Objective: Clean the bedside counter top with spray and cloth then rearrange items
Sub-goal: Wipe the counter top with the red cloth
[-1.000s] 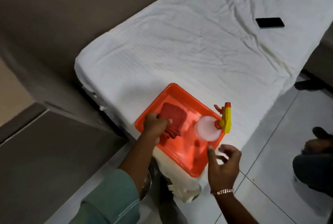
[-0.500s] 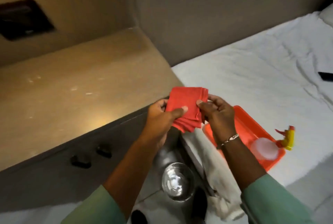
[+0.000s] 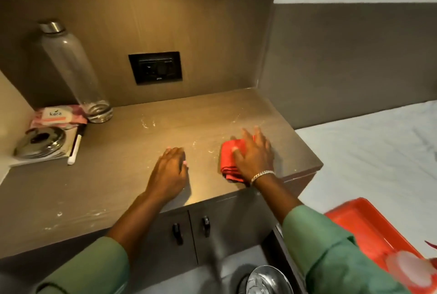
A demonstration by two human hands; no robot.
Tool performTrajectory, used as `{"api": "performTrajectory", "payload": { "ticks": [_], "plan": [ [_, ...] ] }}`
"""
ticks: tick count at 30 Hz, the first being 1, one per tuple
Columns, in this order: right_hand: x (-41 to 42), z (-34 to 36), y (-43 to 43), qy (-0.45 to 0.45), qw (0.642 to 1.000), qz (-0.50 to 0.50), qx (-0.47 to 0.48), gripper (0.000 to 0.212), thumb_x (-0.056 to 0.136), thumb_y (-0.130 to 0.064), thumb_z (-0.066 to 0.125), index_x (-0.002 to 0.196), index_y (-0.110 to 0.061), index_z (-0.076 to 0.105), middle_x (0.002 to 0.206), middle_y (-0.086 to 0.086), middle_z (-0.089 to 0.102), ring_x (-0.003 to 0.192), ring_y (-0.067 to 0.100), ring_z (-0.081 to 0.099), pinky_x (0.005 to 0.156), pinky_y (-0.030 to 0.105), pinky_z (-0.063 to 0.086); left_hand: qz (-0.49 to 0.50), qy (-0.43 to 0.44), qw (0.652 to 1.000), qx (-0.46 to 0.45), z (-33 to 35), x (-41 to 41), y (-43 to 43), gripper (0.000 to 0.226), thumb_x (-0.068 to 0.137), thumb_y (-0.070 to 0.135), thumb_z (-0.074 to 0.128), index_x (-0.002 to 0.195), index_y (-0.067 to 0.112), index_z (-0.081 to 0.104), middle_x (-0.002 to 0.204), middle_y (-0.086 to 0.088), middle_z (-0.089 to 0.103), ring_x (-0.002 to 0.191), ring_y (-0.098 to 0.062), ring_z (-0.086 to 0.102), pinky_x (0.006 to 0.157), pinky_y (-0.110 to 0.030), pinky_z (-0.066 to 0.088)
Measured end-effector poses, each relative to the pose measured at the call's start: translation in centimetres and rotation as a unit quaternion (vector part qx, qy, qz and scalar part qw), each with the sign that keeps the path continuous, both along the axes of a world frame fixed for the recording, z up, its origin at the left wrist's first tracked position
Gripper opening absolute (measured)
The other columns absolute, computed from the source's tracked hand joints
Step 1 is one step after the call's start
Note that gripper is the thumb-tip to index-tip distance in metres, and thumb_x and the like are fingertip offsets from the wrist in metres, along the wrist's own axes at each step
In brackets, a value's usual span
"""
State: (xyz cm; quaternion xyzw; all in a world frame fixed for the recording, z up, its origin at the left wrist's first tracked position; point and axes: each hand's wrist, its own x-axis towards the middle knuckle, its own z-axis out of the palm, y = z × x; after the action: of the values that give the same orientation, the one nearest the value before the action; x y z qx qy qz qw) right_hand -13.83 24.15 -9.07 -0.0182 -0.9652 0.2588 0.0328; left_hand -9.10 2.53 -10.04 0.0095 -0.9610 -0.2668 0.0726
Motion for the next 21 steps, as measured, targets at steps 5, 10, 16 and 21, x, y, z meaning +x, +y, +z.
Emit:
{"api": "performTrajectory", "payload": {
  "ticks": [5,10,16,21],
  "plan": [
    [1.0,-1.7,-1.4,-0.023,0.986,0.097,0.134,0.058,0.093,-0.062,0.023,0.147,-0.042,0.025,0.163,-0.001,0.02,0.148,0.04,0.006,0.119,0.058,0.012,-0.033,-0.068,0.985,-0.158,-1.8,-1.5,-1.9,0.069,0.095,0.047,0.021,0.151,0.009,0.006,0.162,-0.012,0.003,0.149,-0.026,-0.001,0.121,-0.047,0.001],
    [0.4,-2.5,6.9,0.001,0.977,0.07,0.203,0.059,0.092,-0.059,0.017,0.147,-0.038,0.027,0.157,0.0,0.032,0.145,0.037,0.023,0.117,0.055,0.021,-0.036,-0.06,0.981,-0.182,-2.8,-2.2,-2.2,0.08,0.088,0.06,0.009,0.151,0.011,-0.003,0.162,-0.01,-0.005,0.149,-0.023,-0.006,0.121,-0.044,-0.003],
    [-4.5,-1.1,4.6,-0.027,0.983,0.052,0.175,0.059,0.091,-0.065,0.026,0.146,-0.045,0.021,0.156,0.007,0.029,0.143,0.045,0.018,0.116,0.061,0.017,-0.028,-0.06,0.981,-0.184,-2.9,-4.5,-1.9,0.081,0.088,0.06,0.009,0.151,0.012,-0.005,0.162,-0.009,-0.008,0.149,-0.022,-0.008,0.12,-0.044,-0.003],
    [-2.5,-2.7,10.7,0.015,0.957,0.184,0.223,0.064,0.09,-0.065,0.016,0.15,-0.043,0.019,0.156,-0.004,0.035,0.146,0.023,0.027,0.118,0.05,0.019,-0.025,-0.043,0.983,-0.175,-3.6,-5.8,-2.1,0.08,0.087,0.062,0.008,0.151,0.015,-0.006,0.161,-0.006,-0.009,0.148,-0.019,-0.01,0.12,-0.044,-0.002]
  ]
}}
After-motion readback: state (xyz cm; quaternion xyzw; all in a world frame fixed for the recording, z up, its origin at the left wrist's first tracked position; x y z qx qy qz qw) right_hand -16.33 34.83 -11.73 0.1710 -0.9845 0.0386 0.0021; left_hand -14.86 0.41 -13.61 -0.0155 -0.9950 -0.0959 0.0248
